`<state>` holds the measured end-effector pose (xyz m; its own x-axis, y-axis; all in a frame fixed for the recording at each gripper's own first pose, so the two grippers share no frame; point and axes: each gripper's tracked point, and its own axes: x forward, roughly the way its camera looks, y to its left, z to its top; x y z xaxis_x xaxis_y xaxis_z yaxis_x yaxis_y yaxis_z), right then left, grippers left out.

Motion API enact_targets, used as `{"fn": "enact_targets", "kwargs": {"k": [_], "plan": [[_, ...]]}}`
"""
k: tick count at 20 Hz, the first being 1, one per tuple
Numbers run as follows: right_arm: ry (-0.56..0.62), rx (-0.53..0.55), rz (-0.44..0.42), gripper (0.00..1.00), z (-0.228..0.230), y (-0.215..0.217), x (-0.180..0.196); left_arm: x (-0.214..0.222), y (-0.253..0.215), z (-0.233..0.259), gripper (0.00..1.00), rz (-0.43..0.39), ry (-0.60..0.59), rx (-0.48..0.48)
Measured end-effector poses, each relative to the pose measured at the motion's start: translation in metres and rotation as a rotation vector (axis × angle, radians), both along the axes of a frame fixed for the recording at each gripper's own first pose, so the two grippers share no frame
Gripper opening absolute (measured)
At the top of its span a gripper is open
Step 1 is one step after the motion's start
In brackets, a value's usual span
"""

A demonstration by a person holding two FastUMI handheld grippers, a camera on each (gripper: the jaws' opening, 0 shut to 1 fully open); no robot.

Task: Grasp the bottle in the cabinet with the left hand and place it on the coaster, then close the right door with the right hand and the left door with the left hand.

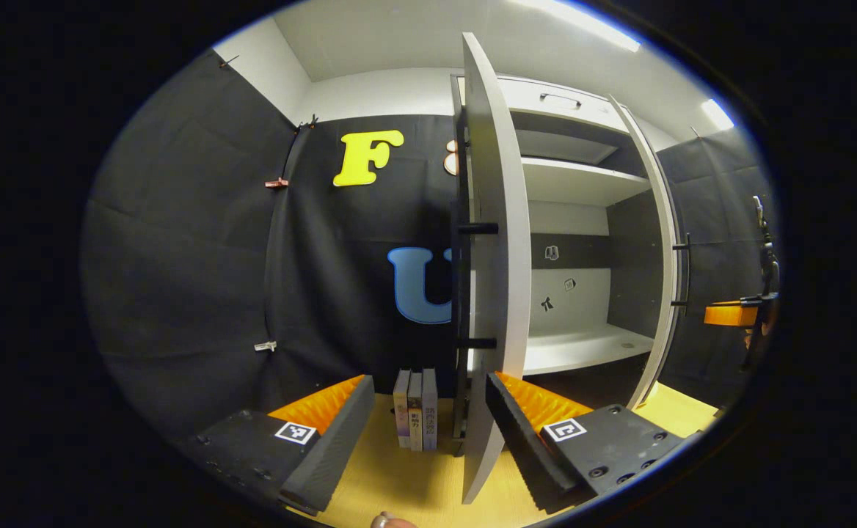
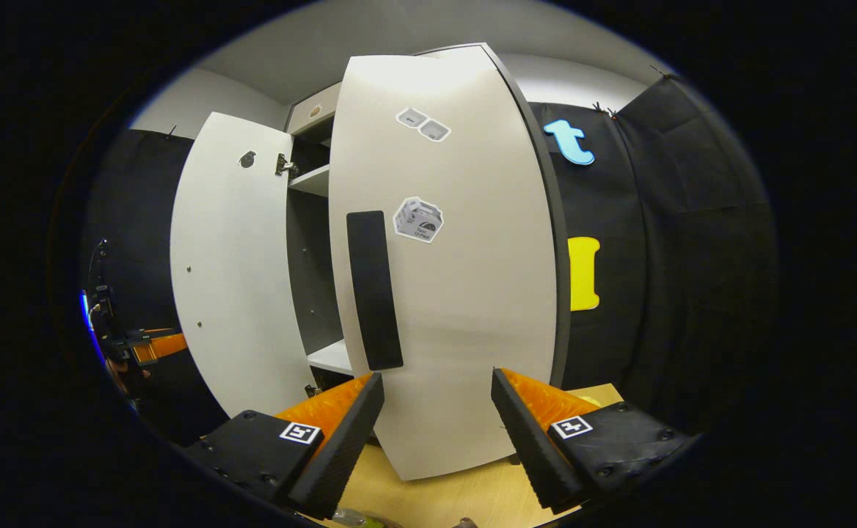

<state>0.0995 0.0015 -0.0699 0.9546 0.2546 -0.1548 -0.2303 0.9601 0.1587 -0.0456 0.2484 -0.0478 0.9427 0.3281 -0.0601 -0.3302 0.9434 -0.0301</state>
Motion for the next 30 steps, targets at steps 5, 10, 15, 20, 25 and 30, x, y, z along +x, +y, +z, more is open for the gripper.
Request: {"fn": "enact_targets", "kwargs": {"k": [5, 10, 15, 20, 25, 30], "plan": [[0.008, 0.013, -0.009, 0.98, -0.004, -0.001, 0.001, 0.004, -0.001, 0.006, 0.94, -0.033, -0.004, -0.028], [0.024, 0.024, -0.002, 0.98, -0.011, 0.005, 0.006, 0.004, -0.027, 0.019, 0.97, -0.154, -0.032, -0.066], [0.010, 0.054, 0.012, 0.98, -0.004, 0.004, 0.000, 0.013, -0.075, 0.031, 0.95, -0.194, -0.031, -0.062], [0.014, 0.024, -0.007, 0.98, -0.008, -0.013, 0.001, 0.022, -0.085, 0.036, 0.94, -0.234, -0.029, -0.066], [0.029, 0.026, -0.027, 0.98, -0.015, -0.024, -0.002, 0.030, -0.095, 0.033, 0.96, -0.236, 0.020, 0.000], [0.037, 0.039, -0.033, 0.98, -0.015, -0.033, -0.001, 0.046, -0.123, 0.044, 0.96, -0.270, -0.001, -0.039]]}}
